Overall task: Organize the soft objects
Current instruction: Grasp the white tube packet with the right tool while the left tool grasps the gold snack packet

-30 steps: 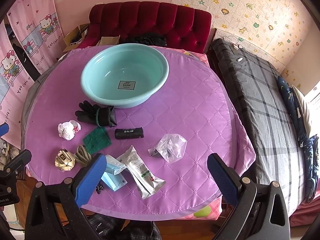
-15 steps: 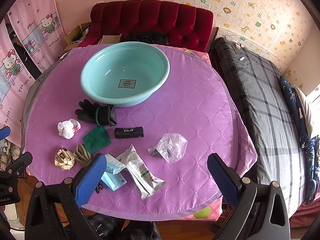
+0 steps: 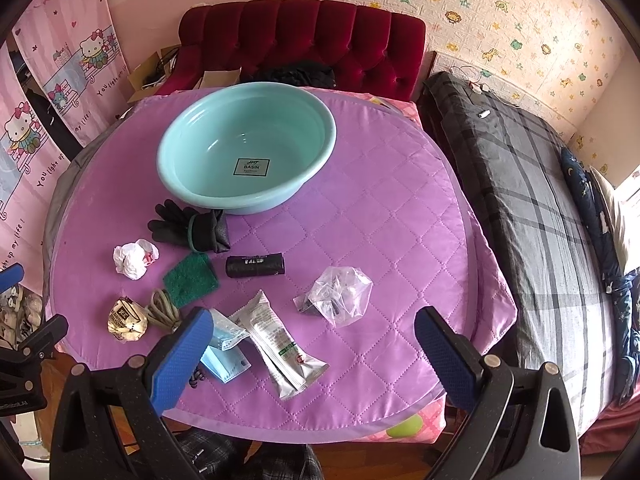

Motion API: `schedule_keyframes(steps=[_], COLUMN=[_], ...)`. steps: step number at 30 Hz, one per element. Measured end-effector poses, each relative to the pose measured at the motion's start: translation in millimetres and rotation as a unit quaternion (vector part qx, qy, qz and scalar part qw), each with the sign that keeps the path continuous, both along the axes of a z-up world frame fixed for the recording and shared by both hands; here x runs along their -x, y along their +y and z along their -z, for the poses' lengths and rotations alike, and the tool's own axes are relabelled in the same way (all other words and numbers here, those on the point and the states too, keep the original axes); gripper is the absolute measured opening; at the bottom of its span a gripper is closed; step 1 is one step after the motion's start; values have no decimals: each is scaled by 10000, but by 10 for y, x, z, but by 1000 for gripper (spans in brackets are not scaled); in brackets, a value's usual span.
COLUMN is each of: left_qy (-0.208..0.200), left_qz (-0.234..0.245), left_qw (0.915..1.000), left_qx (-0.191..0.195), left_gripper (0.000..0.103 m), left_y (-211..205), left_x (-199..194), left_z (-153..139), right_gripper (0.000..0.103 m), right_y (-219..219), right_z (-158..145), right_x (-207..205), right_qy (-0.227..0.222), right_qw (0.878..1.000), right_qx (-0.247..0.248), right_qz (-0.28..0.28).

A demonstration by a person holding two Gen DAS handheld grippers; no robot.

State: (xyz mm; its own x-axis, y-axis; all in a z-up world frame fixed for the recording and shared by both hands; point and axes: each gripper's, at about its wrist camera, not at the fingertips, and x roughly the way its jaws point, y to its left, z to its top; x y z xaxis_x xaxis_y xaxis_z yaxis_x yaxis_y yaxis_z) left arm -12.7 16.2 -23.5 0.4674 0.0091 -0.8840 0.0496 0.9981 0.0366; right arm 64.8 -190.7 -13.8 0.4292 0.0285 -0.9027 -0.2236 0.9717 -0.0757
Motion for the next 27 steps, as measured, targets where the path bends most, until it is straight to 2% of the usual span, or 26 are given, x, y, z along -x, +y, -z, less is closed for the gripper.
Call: schedule_keyframes(steps=[13, 19, 27], left_qy=[146, 178, 447], left_qz=[-67, -48, -146], left_qw=[9998, 9998, 9987], left_qx=[98, 14, 214], left_gripper=[103, 103, 103], left_y=[79, 107, 144], left_x=[33, 77, 147], left_z=[176, 342, 657], right_gripper=[103, 103, 103], right_y=[-129, -129, -8], right_z=[126, 384, 856], right_x=[-74, -74, -20], right_qy=[250, 491, 917], right_qw=[9996, 9983, 9931], right_qx=[-32, 60, 55], right_qz=[-118, -322, -727])
